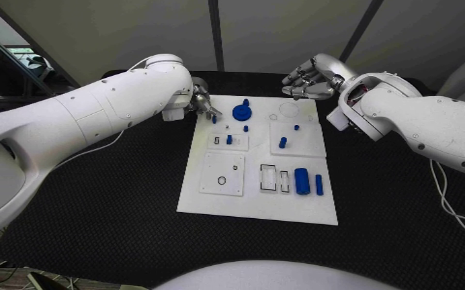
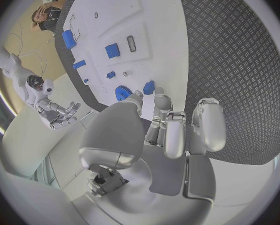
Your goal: Assemble the parts on the task board
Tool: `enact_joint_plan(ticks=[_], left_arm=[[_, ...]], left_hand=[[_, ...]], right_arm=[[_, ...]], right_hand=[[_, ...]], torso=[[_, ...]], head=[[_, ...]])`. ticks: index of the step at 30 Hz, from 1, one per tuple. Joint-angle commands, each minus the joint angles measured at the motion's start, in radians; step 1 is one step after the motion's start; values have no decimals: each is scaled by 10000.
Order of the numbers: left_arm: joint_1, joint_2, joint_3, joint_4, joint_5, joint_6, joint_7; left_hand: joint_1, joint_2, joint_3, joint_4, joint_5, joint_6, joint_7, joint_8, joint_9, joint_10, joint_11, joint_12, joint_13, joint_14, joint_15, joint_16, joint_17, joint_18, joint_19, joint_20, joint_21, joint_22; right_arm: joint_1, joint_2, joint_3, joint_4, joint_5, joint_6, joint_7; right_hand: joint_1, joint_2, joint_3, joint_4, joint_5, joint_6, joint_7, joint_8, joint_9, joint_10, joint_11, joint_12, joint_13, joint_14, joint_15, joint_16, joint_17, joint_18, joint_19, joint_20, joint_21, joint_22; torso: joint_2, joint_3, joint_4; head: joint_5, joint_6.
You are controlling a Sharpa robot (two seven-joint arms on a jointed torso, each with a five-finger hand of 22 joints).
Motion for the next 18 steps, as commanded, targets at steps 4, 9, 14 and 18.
enact_joint_plan(ticks=[4,9,14,18], left_arm=[[22,59,1,-20,-40,61,65],[22,78,1,-29,-9,79,75],[22,91,1,-31,1,107,75],[22,98,1,-32,4,157,70]], left_hand=[[240,45,34,-101,66,27,-14,49,-20,36,-78,48,11,872,-4,-55,2194,-7,70,-22,66,35],[244,46,35,-103,66,27,-14,49,-20,42,-78,53,20,874,-4,-51,2200,-9,75,-22,73,44],[249,51,35,-103,65,29,-14,50,-21,49,-79,58,30,878,-5,-43,2210,-12,82,-23,82,56],[320,115,59,-115,66,56,-27,69,-25,75,-89,72,51,887,-12,-28,2231,-18,97,-28,102,84]], right_arm=[[17,27,7,0,-19,43,99],[17,31,7,-2,-19,44,102],[17,38,7,-10,-19,52,106],[17,55,7,-27,-19,60,113]], right_hand=[[-102,31,64,-10,70,-4,57,44,-2,-89,12,-32,-8,-37,10,-58,-12,110,55,5,-57,-12],[-102,31,64,-10,70,-4,57,44,-2,-89,12,-32,-8,-37,10,-58,-12,110,55,5,-57,-12],[-102,31,64,-10,70,-4,57,44,-2,-89,12,-32,-8,-37,10,-58,-12,110,55,5,-57,-12],[-102,31,64,-10,70,-4,57,44,-2,-89,12,-32,-8,-37,10,-58,-12,110,55,5,-57,-12]], torso=[[-3,2,6],[1,-1,3],[-2,-3,0],[-1,-2,12]], head=[[6,-14],[9,-13],[25,-17],[28,-34]])
